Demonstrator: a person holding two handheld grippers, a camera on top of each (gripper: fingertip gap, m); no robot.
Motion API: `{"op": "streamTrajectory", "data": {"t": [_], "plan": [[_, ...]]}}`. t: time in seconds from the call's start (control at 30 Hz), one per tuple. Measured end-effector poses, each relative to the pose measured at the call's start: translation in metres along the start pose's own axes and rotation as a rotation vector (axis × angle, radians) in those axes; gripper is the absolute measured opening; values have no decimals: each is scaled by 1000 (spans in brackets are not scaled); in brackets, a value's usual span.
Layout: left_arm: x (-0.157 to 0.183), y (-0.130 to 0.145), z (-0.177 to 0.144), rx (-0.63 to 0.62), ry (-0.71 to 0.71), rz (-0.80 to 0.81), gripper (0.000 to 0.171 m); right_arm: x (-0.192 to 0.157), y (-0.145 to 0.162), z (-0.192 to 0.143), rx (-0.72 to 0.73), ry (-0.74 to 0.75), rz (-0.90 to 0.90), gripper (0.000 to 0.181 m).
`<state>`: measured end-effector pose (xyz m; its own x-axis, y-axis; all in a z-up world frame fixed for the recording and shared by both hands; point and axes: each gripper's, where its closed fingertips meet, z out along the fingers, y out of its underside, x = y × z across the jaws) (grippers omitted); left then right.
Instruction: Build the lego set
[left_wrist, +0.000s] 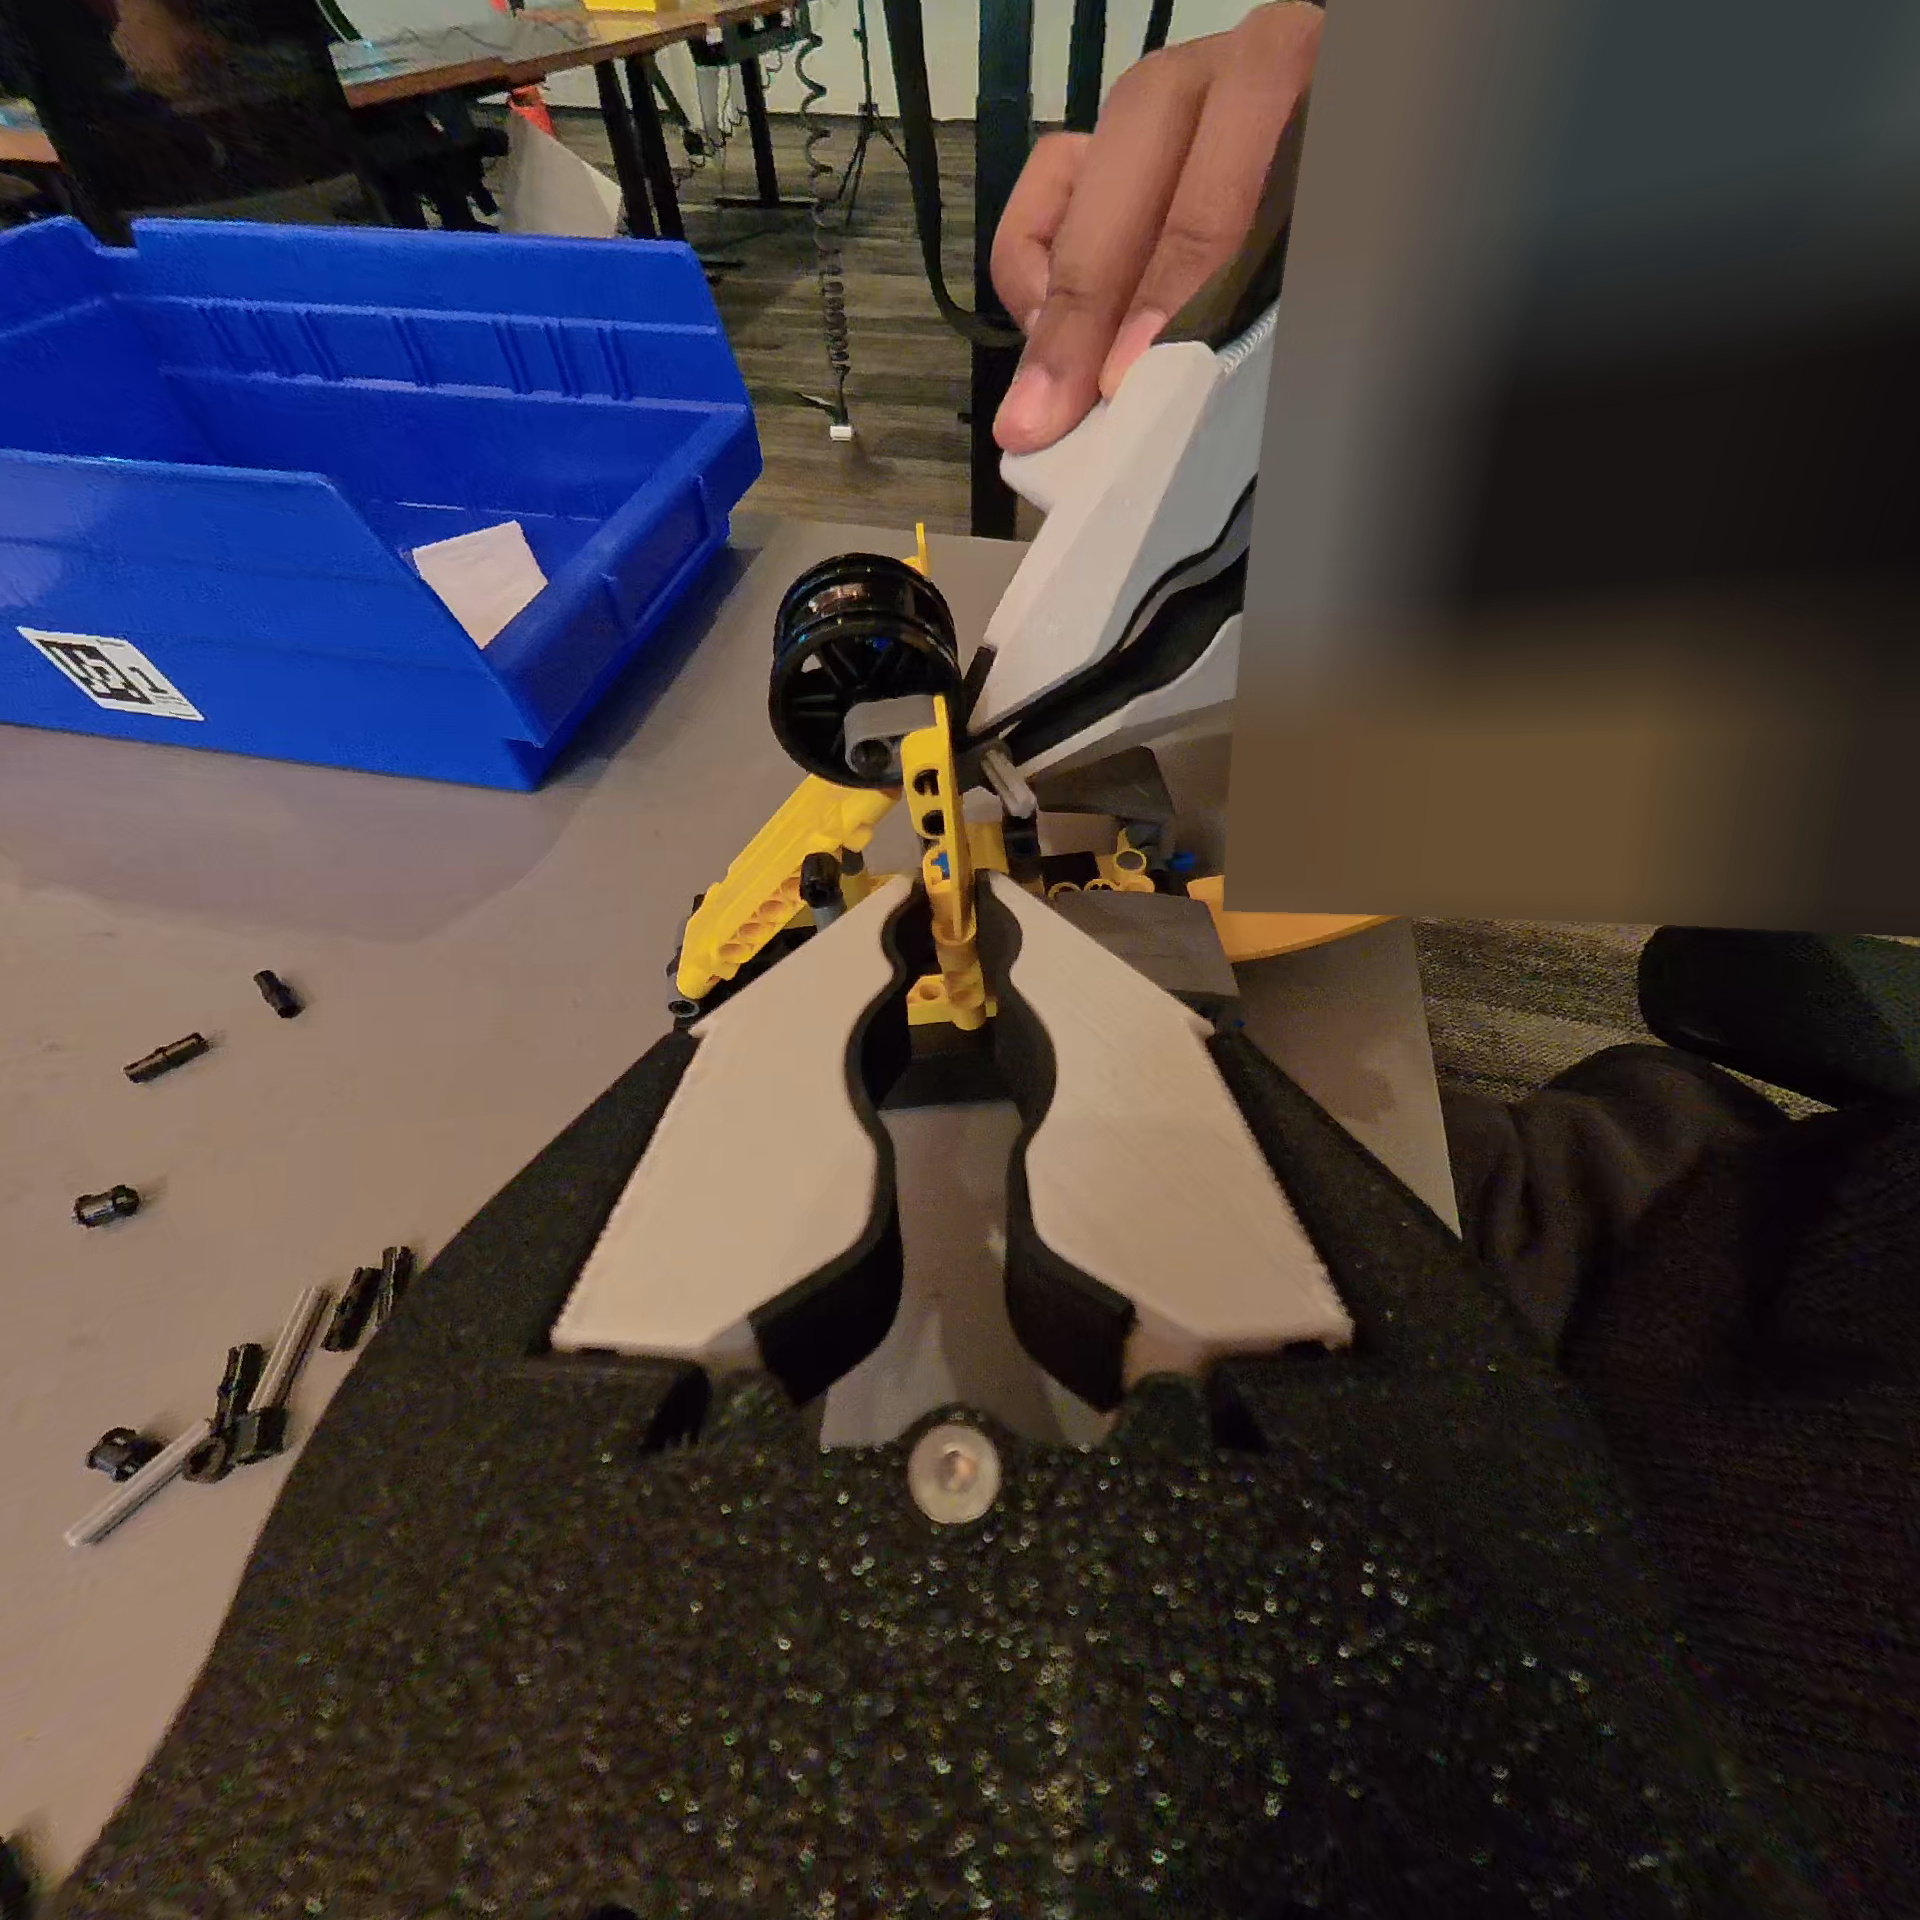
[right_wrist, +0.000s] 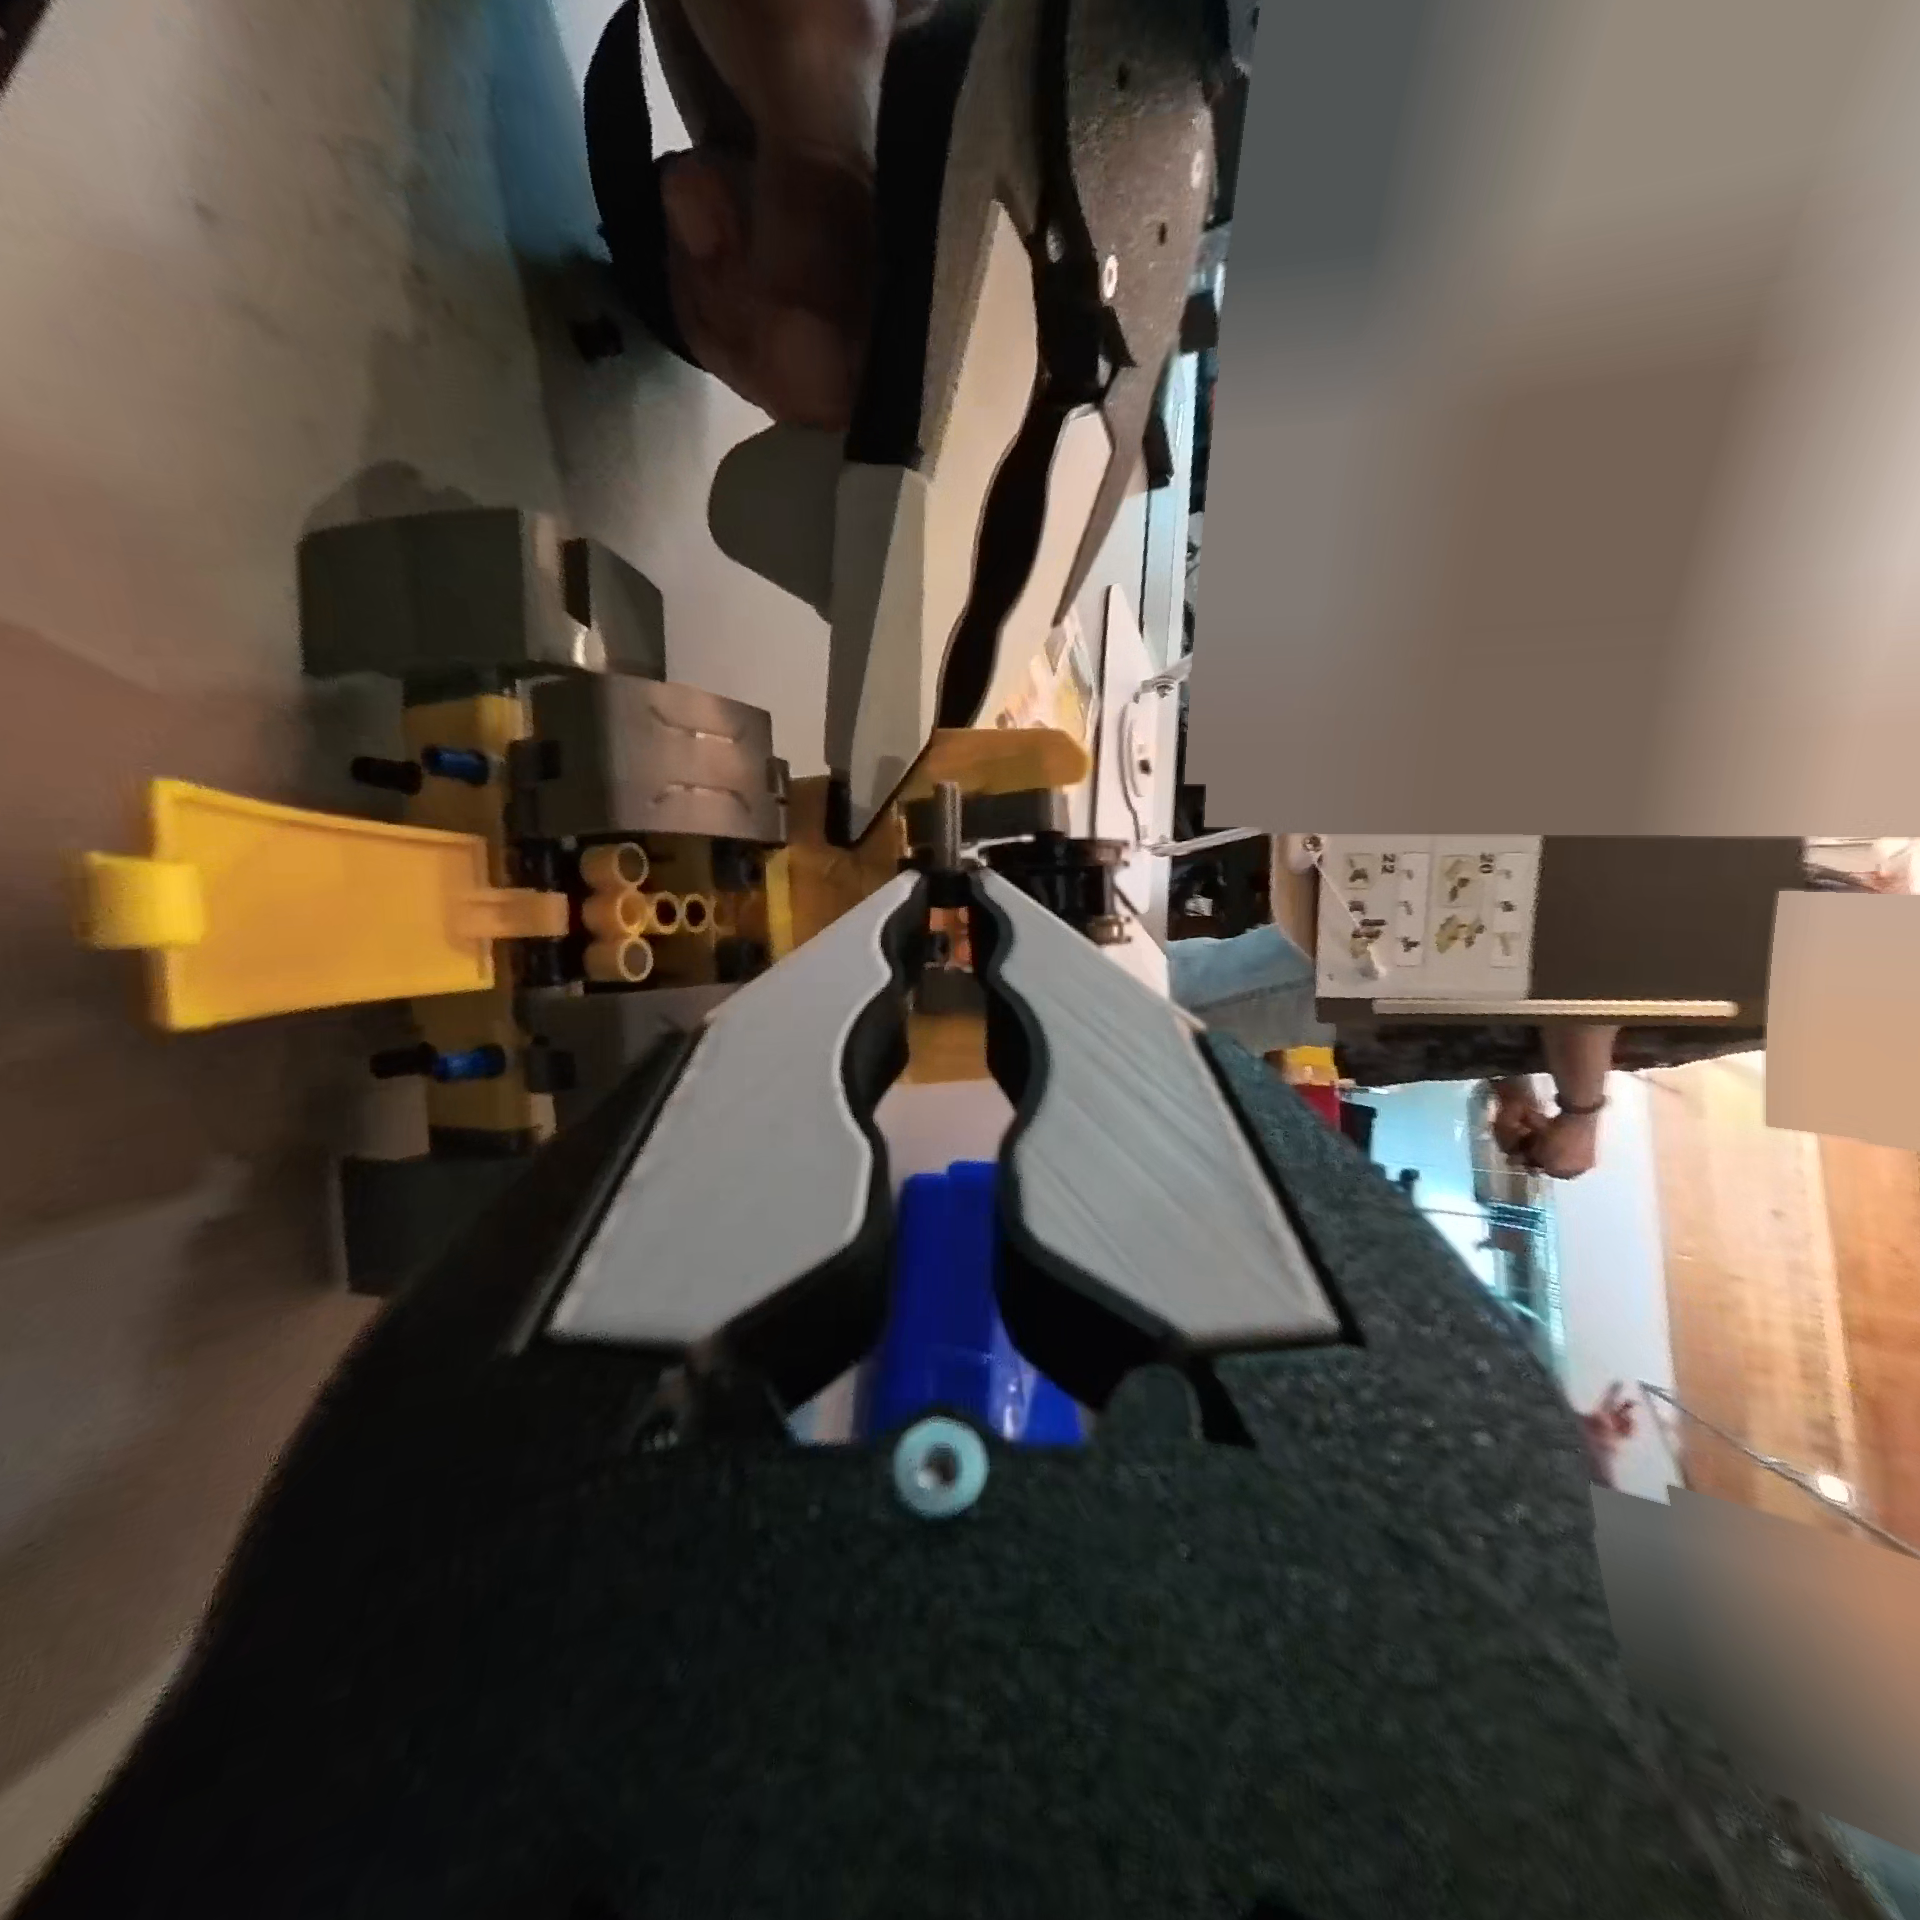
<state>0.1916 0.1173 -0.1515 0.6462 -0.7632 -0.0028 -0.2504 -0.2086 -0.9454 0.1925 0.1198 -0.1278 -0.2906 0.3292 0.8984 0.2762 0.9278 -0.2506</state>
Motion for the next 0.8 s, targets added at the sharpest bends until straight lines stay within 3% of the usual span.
{"op": "streamTrajectory", "data": {"t": [0.37, 0.53, 0.8], "plan": [[-2, 0, 0, 0, -17, 12, 7, 2, 2, 2, -91, 251, -37, 6], [-3, 0, 0, 0, -20, 14, 7, 3, 1, 2, -137, 344, -139, 6], [-4, 0, 0, 0, -31, 15, 8, 3, 0, 3, -152, 350, -285, 6]]}}
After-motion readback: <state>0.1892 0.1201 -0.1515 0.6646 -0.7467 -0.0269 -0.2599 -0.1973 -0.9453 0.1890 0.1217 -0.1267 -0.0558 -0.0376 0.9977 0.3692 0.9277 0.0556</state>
